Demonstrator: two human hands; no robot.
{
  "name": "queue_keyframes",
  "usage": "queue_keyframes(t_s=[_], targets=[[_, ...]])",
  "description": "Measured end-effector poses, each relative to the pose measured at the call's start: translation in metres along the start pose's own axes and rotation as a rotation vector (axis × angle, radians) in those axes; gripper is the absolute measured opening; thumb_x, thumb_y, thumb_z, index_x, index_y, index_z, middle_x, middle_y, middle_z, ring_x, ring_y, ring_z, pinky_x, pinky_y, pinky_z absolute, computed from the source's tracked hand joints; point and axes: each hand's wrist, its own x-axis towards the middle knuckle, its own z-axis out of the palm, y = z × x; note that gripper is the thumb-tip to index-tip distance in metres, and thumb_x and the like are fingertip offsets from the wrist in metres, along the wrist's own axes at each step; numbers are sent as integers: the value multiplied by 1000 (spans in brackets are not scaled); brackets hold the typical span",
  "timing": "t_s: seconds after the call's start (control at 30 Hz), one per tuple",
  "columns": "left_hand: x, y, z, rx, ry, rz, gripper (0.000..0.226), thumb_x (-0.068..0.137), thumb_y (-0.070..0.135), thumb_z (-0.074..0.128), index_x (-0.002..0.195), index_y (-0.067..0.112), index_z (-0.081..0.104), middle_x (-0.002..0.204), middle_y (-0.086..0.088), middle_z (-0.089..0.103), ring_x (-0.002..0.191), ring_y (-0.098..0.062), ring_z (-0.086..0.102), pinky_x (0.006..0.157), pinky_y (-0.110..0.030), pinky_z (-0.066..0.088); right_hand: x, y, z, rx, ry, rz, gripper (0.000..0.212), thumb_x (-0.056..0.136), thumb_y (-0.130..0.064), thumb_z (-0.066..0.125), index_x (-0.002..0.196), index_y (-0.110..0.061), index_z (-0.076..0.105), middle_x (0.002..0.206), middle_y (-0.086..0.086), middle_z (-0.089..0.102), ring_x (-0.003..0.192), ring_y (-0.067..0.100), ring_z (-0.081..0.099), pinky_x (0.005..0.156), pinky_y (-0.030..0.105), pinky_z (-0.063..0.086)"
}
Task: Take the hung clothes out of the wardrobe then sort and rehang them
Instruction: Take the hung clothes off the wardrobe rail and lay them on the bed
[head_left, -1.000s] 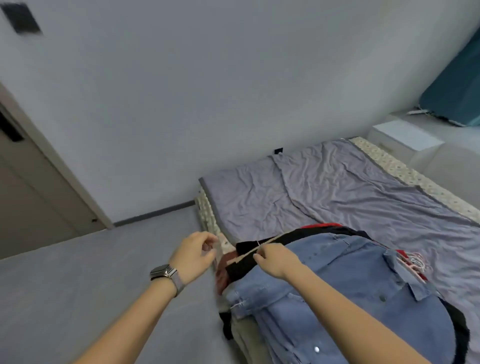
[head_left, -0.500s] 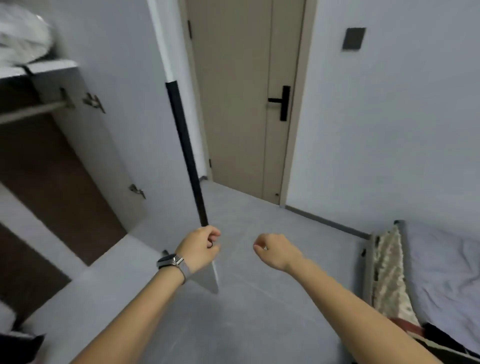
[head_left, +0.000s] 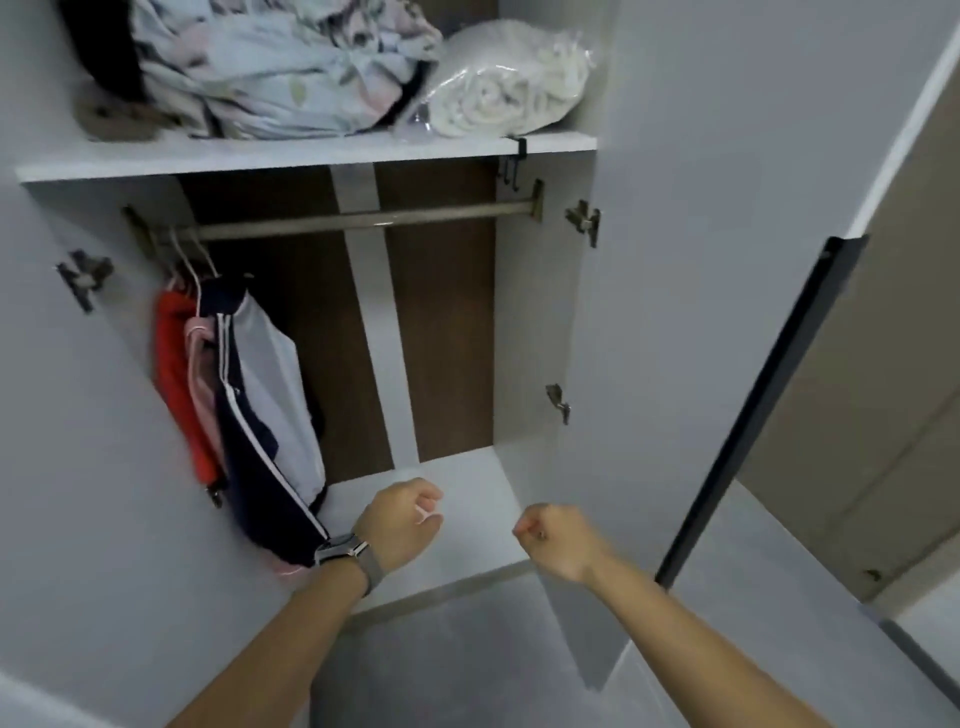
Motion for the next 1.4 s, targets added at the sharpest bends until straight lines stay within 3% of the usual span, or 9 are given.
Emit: queue_keyframes(t_s=[0.23,0.37,0.53,0.7,0.8,0.93,1.2,1.27,1.4], targets=[[40,-39,-49,-52,209,-229,23,87,15,58,109,15,61,100,1,61,90,-14,59,83,-22,47,113,-51,-21,-73,-97,-219,25,91,-20,49,104,-23,71,111,-5,69,101,14,63,90,22,49],[49,-74,-85,-64,362,-320,18,85,10,59,77,26,56,88,2,64,81,-14,62,80,-32,52,169,-104,-4,-73,-186,-373,24,94,-19,49,105,-17,70,109,-6,67,94,7,59,85,14,44],[84,-134,-142,-101,545,-405,14,83,6,61,87,18,57,88,4,60,70,-6,56,67,-12,44,245,-178,39,-23,-267,-467,26,96,-18,46,97,-7,69,100,6,69,92,17,63,85,32,51],[133,-189,-186,-161,667,-441,17,85,6,60,102,8,62,96,0,60,75,-12,58,68,-12,42,308,-246,68,88,-370,-451,26,97,-16,47,119,-15,61,115,0,62,98,5,53,71,3,39],[156,-212,-206,-162,699,-435,18,84,5,60,102,7,61,96,-4,61,80,-16,59,67,-15,44,342,-276,87,125,-490,-379,43,96,-20,50,138,-18,42,129,2,54,109,7,49,80,6,41],[181,-231,-223,-139,687,-444,21,83,3,58,103,7,62,89,-4,61,80,-17,58,73,-24,45,375,-311,111,369,-508,-342,95,85,-20,64,146,-33,-7,147,4,32,131,18,37,109,36,38],[190,-240,-218,-272,742,-469,24,85,1,56,101,18,59,102,-1,58,82,-14,61,83,-31,52,436,-424,102,649,44,-332,84,83,-25,71,146,-8,19,139,12,33,129,24,37,111,34,34],[190,-247,-221,-281,760,-486,26,84,-1,55,99,20,58,103,-4,60,83,-15,62,83,-33,53,448,-443,108,637,47,-301,82,82,-24,71,146,-5,23,141,13,35,130,28,39,107,31,36],[198,-256,-228,-260,807,-487,30,81,-6,55,96,20,59,102,-3,59,82,-9,61,77,-22,53,462,-452,122,549,-89,-245,41,95,-15,52,133,-3,42,129,17,55,118,32,54,94,32,44]])
